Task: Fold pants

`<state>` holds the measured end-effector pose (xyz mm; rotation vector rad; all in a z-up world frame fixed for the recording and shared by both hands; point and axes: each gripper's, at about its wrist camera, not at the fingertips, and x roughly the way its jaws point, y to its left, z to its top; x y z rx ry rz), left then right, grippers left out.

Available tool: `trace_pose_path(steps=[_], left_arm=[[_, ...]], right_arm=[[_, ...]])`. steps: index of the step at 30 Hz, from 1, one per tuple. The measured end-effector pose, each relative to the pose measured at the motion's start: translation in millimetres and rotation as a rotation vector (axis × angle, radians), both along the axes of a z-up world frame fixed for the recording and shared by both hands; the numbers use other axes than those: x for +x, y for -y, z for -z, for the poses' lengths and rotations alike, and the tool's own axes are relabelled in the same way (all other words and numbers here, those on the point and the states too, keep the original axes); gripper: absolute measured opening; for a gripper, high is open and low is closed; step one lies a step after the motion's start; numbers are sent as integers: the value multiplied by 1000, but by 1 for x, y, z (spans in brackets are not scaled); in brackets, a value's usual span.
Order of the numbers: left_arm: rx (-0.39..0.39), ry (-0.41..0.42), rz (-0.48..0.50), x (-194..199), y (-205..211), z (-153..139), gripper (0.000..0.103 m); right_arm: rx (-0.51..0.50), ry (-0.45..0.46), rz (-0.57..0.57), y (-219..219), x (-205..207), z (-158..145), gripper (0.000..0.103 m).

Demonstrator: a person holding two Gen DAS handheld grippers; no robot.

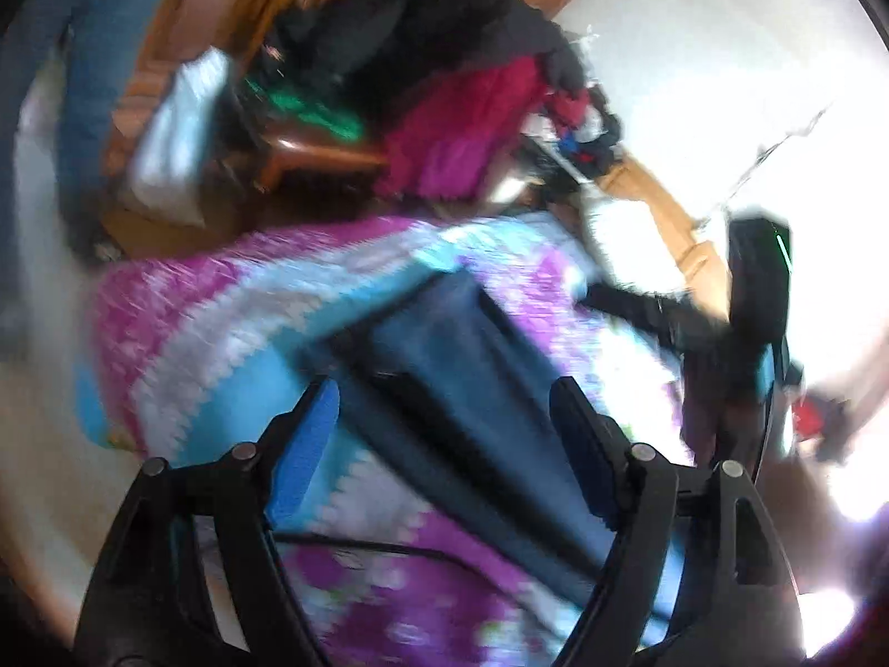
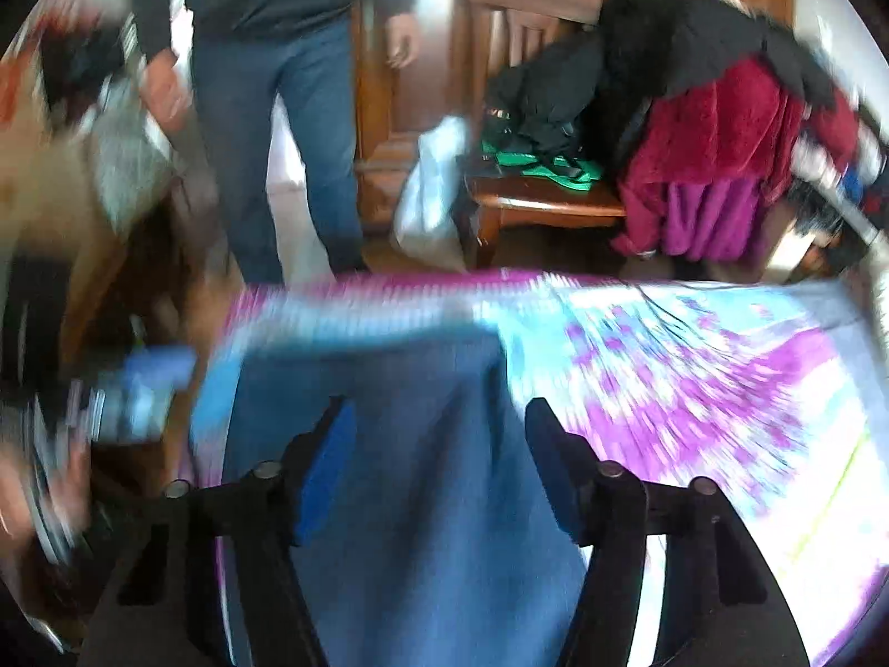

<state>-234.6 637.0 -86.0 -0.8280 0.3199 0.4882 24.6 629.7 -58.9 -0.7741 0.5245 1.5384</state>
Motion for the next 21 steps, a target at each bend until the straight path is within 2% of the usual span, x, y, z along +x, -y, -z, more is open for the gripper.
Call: trace_pose_path(steps=[1,2,6,8,11,12,13,14,17,19,21], left_arm=[[-31,22,18,3,-1,-1,78],[-71,10,12,10,-5,0,78],[-146,-70,-12,32,-16,7,77],[-203,-95,-16,44,-22,8,72],[-254,-187,-22,64,-29,16,56],[-259,-212,-35,66,-30,18,32],[-264,-267,-58,70,-33,24,14],[-272,-271,-63,67,-33,28,12],[-346,-201,-63,57,-40,39,7],[-373,-164,-58,48,-39,36,3],[-391,-110,-60,36,-37,27,3]], right_arm=[[-4,23,9,23,-4,-1,65],[-13,25,34,52,-6,0,65],[-85,-85,209,144,-1,5,64],[-149,-64,302,193,2,9,57],[-194,-31,408,253,6,7,51],[-199,-21,453,274,9,4,49],[-199,-15,504,297,13,1,48],[-200,-22,572,324,21,-4,48],[-239,-24,760,397,39,-2,48],[-269,-15,890,448,48,6,48],[-272,-61,1040,502,55,14,48]])
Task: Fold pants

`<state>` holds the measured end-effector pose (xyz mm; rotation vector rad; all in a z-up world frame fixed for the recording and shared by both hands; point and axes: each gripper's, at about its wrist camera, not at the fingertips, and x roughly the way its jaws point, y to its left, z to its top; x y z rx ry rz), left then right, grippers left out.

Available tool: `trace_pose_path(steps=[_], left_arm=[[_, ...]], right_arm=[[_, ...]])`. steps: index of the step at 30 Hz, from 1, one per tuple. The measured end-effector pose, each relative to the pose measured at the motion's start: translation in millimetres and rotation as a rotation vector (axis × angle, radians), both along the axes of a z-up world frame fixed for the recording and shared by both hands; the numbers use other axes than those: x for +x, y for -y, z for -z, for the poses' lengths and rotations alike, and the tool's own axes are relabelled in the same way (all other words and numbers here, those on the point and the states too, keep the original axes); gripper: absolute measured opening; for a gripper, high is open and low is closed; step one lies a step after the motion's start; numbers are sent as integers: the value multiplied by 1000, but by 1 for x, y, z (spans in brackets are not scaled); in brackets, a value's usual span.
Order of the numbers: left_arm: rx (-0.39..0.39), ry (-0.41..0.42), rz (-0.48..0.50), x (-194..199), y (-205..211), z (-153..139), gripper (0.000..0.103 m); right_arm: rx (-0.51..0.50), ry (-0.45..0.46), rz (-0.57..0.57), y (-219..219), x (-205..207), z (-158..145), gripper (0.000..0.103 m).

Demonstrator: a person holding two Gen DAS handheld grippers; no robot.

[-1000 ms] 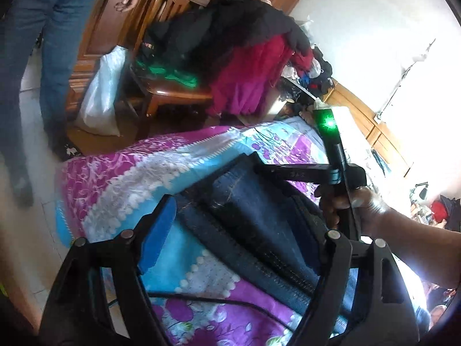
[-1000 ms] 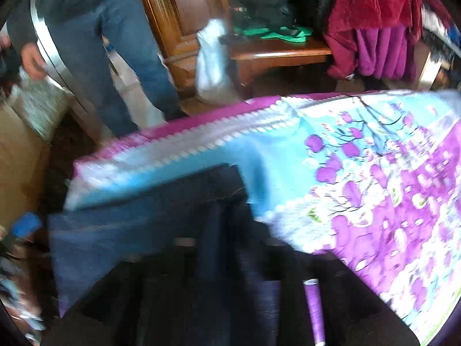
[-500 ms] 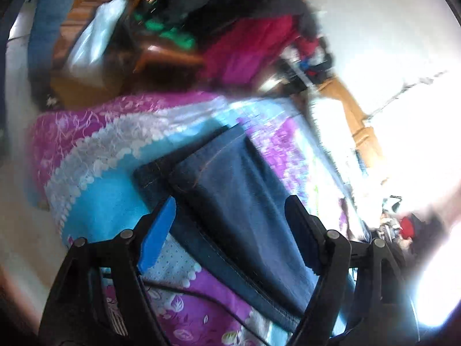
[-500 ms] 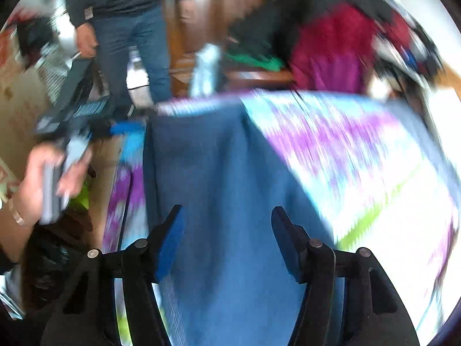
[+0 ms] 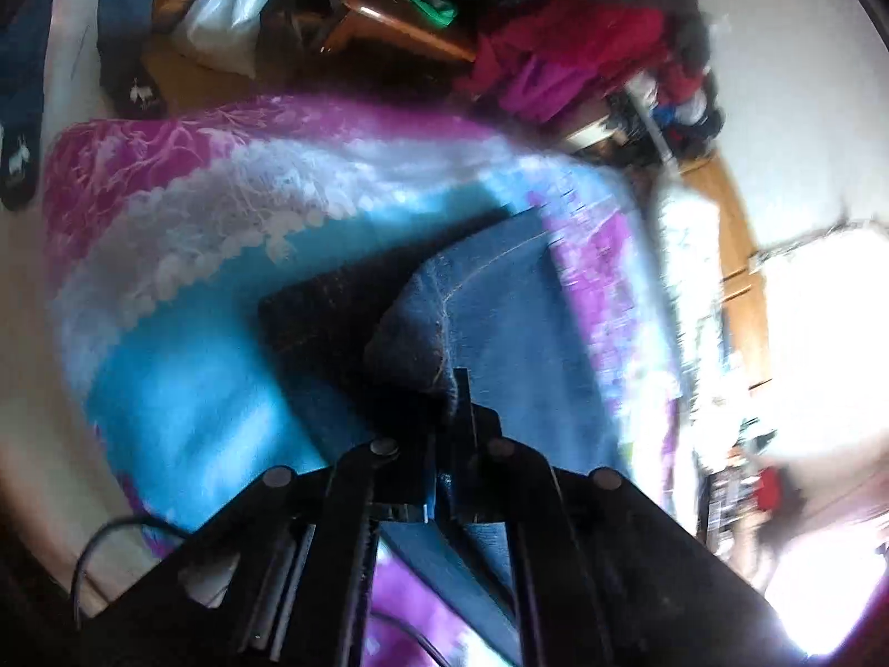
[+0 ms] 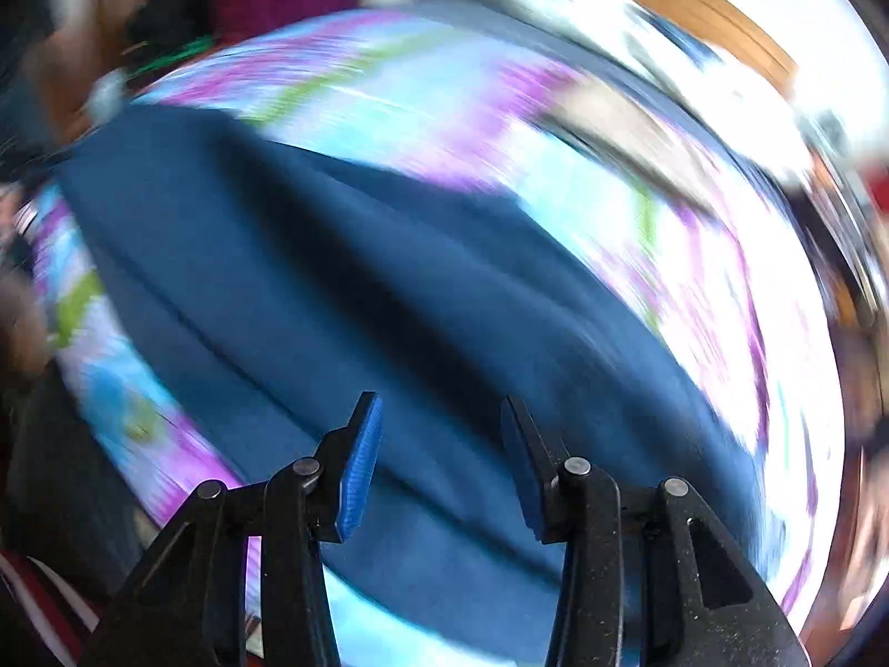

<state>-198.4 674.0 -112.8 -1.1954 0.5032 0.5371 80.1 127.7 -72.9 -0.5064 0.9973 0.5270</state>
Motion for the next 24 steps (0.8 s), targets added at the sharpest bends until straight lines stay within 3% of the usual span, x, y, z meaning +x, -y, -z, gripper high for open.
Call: trace_pose_path(steps=[2,4,6,8,11,12,13,18,23,24], left_arm=[[37,-54,-10,-2,-1,2,4],[-32,-61,-28,-2,-5,20,3],[14,-110,-23,3,-1,9,3],[103,-216,12,18,10,-6,4],[126,-252,43,26,14,-11,22],[118,-249,50,26,14,-11,32],[115,-244,54,26,14,-11,35],[133,-276,61,34,14,-13,40],[123,-269,47,39,16,-15,42],[123,-266,44,40,16,-15,41]], right_arm=[[60,-45,190,57,6,9,48],[155,-121,339,104,7,20,48],[263,-162,465,145,4,28,53],[382,-180,586,181,-1,38,54],[481,-167,725,206,-10,49,61],[489,-157,751,216,-13,51,63],[497,-149,773,224,-15,54,63],[631,-82,828,260,-13,54,63],[858,-109,896,291,8,58,65],[860,-140,902,295,12,62,54]])
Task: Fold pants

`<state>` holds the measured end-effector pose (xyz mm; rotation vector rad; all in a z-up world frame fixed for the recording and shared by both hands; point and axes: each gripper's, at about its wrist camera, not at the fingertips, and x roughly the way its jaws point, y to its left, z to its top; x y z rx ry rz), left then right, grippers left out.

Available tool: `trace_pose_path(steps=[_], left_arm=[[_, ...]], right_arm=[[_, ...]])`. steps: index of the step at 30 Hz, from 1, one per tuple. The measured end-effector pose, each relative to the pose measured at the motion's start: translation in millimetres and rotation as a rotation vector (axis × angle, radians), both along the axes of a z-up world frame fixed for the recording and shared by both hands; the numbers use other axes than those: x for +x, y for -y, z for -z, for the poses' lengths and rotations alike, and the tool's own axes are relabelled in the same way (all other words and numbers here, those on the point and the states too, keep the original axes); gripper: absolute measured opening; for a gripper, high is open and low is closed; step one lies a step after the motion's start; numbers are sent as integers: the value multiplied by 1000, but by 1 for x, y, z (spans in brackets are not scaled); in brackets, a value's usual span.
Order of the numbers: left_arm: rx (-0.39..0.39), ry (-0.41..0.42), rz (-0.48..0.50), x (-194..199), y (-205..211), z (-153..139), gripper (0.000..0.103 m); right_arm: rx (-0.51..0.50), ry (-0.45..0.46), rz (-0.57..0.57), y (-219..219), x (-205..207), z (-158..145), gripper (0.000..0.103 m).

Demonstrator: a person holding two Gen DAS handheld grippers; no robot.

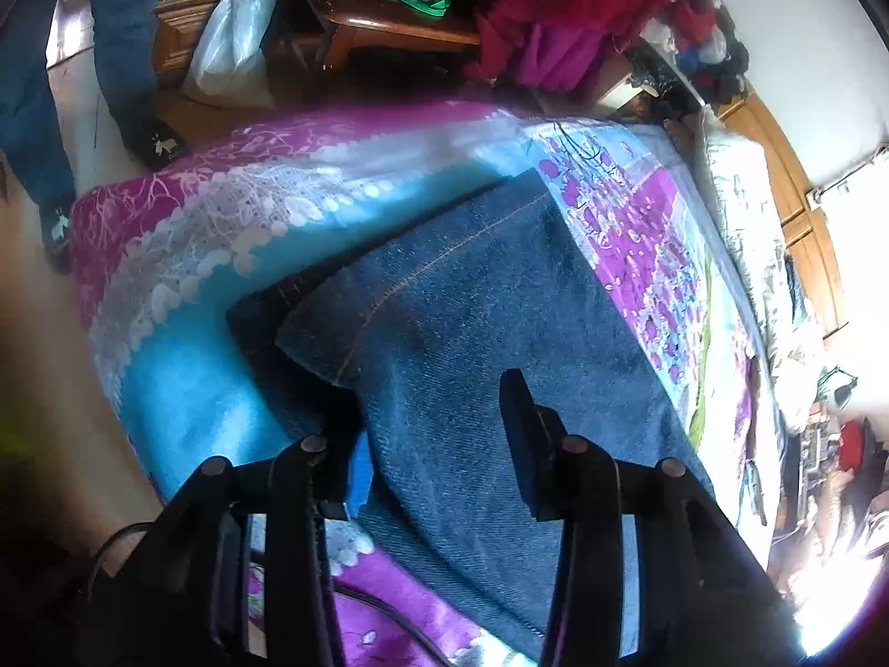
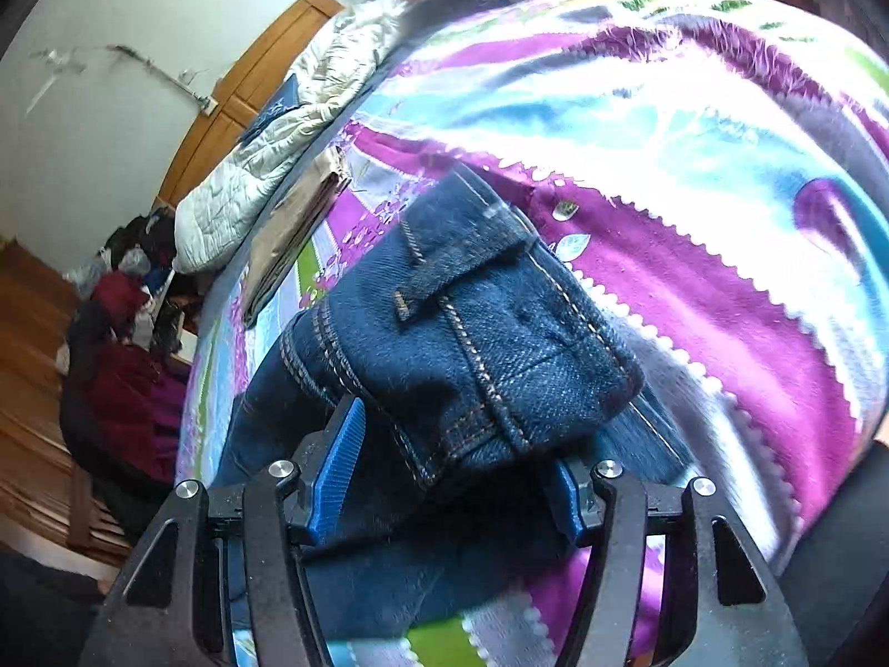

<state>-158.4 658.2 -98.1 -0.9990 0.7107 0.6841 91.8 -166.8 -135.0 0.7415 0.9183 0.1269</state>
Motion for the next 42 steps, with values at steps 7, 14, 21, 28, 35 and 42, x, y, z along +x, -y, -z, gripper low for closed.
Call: trace_pose_path(steps=[7,14,21,28,35,42], left_arm=[[-117,109,-22,-12,-19,-15,3],[-46,3,28,-8,-14,7,3],[-54,53,45,-13,-27,-5,3],[-40,39,39,-14,-20,1,3],[-52,38,25,-24,-18,5,3],[-57,7,71,-25,-21,8,6]], right_arm=[[67,84,-118,-8,8,-77,10],[12,-115,-94,2,-3,-29,10],[-11,-146,-124,11,-21,-29,6],[-85,-155,-144,5,-19,-21,5],[-71,-177,-113,9,-37,-23,4],[-146,-304,-163,13,-25,-3,28]])
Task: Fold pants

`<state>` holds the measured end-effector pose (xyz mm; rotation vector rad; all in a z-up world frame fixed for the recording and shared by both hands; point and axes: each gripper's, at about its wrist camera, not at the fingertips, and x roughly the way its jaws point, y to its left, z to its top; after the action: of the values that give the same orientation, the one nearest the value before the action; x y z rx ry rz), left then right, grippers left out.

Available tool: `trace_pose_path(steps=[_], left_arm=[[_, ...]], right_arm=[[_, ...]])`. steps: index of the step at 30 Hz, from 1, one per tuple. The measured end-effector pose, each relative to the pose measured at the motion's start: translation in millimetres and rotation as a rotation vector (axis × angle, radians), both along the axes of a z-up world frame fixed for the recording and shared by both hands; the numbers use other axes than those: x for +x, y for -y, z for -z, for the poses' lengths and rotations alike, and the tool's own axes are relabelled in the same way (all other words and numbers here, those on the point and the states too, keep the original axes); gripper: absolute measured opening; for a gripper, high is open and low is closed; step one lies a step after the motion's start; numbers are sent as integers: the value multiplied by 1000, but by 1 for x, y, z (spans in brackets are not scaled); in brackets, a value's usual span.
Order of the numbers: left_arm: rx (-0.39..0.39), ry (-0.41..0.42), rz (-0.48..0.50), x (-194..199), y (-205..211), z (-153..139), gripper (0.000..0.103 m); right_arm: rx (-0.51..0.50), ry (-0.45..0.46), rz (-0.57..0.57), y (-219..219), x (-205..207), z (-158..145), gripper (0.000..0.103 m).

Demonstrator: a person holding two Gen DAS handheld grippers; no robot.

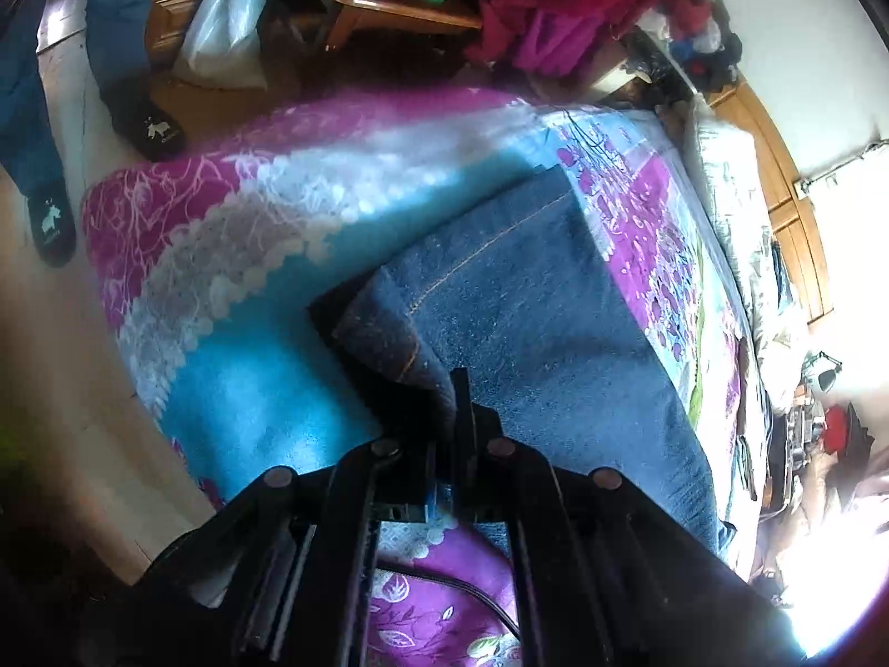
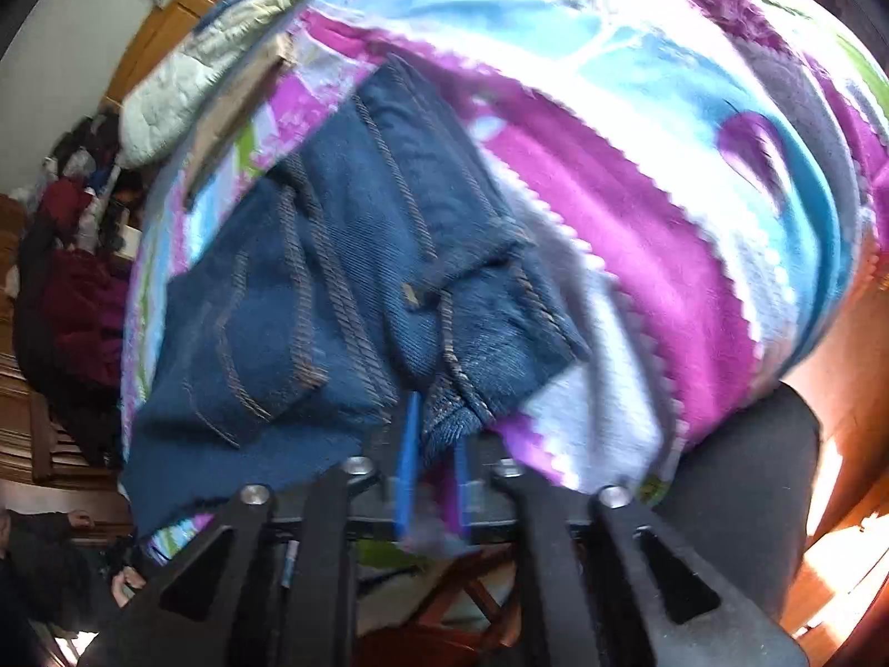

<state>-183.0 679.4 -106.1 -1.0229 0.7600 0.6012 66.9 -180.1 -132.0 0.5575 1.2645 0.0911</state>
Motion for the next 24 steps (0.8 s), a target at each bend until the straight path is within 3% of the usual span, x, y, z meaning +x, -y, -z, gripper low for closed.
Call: trace_pose_path(steps=[1,2,4,5,7,10,13,16,18,19,21,22,24], left_arm=[[-10,-11,11,0,-2,-1,7],[-30,-15,21,-2,-6,-2,8],[-19,-46,21,-11,-11,-7,14],[25,-80,26,-18,-11,-14,17],[110,-119,37,-27,-3,-28,19],[254,-200,48,-27,15,-44,18],[344,-257,63,-15,43,-49,18],[389,-320,12,-14,50,-52,20],[450,-337,-37,-22,52,-62,19],[465,-302,-63,-29,56,-70,20],[440,-224,-39,-34,66,-76,26],[444,-209,-21,-33,73,-79,27],[489,-208,5,-32,89,-84,27]], right_arm=[[-34,-17,18,9,-4,-1,50],[-71,-20,26,18,-11,-6,56],[-300,-20,0,23,-22,-25,51],[-392,34,-81,13,-27,-41,51],[-435,157,-240,-20,-32,-67,50],[-335,337,-530,-113,-25,-89,40],[-90,438,-851,-240,-16,-87,30],[-64,513,-1072,-340,-14,-73,19],[0,501,-1093,-384,0,-59,16],[35,463,-1081,-401,8,-47,16],[-16,375,-1104,-421,9,-16,12],[-23,286,-1132,-425,3,3,8],[8,317,-1167,-414,-27,10,7]])
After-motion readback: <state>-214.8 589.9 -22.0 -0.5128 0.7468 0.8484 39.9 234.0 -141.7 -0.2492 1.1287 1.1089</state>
